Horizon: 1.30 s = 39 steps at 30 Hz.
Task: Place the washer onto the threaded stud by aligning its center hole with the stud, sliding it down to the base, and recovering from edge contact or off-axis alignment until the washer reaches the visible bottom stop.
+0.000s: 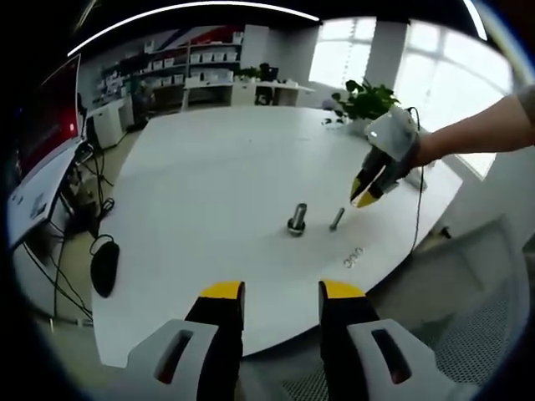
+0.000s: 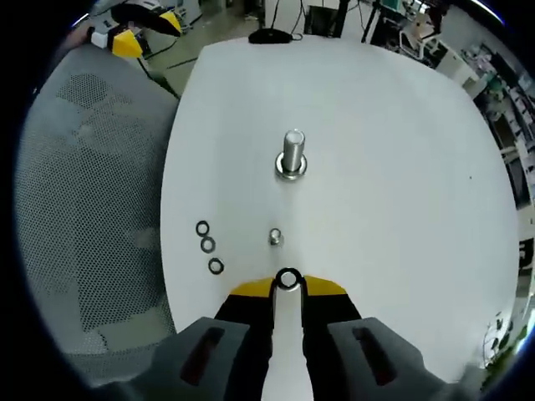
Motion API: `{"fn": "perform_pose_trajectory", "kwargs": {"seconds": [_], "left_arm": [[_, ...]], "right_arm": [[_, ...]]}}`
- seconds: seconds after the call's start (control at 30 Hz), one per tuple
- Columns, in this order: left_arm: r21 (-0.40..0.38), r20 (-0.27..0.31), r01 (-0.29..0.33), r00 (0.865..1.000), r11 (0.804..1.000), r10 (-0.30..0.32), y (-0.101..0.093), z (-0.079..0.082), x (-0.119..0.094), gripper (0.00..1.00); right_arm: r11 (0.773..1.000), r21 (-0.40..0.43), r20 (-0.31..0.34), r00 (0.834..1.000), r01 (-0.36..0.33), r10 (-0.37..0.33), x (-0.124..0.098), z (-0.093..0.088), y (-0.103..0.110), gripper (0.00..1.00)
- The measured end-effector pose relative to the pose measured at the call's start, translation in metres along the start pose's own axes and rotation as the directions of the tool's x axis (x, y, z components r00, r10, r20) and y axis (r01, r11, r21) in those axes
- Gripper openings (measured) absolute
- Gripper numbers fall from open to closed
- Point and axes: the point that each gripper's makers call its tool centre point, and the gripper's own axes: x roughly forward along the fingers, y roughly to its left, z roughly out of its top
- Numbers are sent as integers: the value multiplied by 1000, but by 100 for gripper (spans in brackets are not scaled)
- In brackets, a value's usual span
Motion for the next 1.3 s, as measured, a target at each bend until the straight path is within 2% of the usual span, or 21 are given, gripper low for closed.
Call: {"fn": "perform_pose_trajectory", "kwargs": {"seconds": [0.2,0.47,0.87,1.3], "left_arm": [[-1,2,-3,1000,1000,3,1,0,0,33],[-2,0,-3,1000,1000,3,1,0,0,33],[-8,2,3,1000,1000,-3,-1,0,0,33],[-8,-8,0,1000,1000,0,0,-2,0,33]], "right_arm": [[999,-52,17,1000,-13,14,0,18,5,13],[994,-95,10,999,-44,45,8,29,13,13],[994,-96,-22,998,-56,54,21,26,12,13],[997,-34,-74,995,-72,70,57,13,10,14]]}}
